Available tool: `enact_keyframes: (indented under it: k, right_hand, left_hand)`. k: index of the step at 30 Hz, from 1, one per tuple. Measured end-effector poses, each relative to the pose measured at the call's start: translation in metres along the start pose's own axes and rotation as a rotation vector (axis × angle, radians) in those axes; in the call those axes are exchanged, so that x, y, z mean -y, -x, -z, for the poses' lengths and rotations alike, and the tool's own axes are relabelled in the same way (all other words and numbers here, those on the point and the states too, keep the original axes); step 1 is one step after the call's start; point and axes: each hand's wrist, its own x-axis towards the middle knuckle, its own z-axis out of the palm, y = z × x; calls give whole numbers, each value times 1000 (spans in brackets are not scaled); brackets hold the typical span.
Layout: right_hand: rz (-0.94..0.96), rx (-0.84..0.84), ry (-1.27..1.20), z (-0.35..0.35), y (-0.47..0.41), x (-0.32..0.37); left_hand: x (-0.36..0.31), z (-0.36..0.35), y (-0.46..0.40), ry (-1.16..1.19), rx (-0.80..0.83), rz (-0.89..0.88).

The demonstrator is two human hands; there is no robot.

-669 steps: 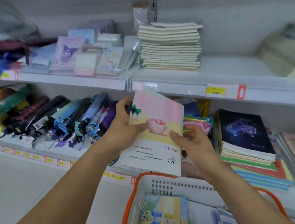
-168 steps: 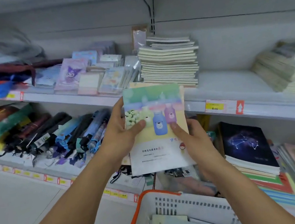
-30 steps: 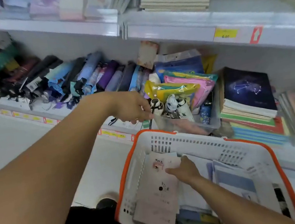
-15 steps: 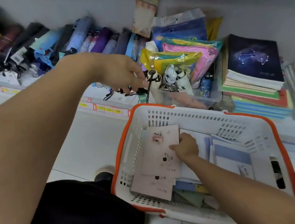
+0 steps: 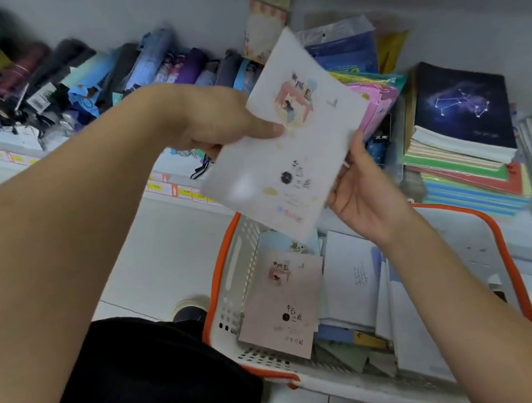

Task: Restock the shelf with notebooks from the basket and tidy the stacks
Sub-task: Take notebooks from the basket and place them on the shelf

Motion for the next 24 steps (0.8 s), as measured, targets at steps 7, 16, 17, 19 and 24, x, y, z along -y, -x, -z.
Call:
enact_keyframes:
  k: [7,16,17,19,24]
  right_hand:
    - [-274,-97,1767,74,-4,-143]
    - [-368,-178,1617,111,-13,-129]
    - [-364,-172,1461,109,-11,-116]
    - [-380,-152,1070,96,-2,-82]
    - [-50,-141,762,57,11,22]
  left_hand:
    - [8,9,-5,-468,-257,-36]
    - [19,12,-7,-490,-339,-132]
    - [20,12,-8,-480,-332,-133]
    - [21,13,-9,-469,-328,-141]
    - [16,15,-12,-516,-397,-173]
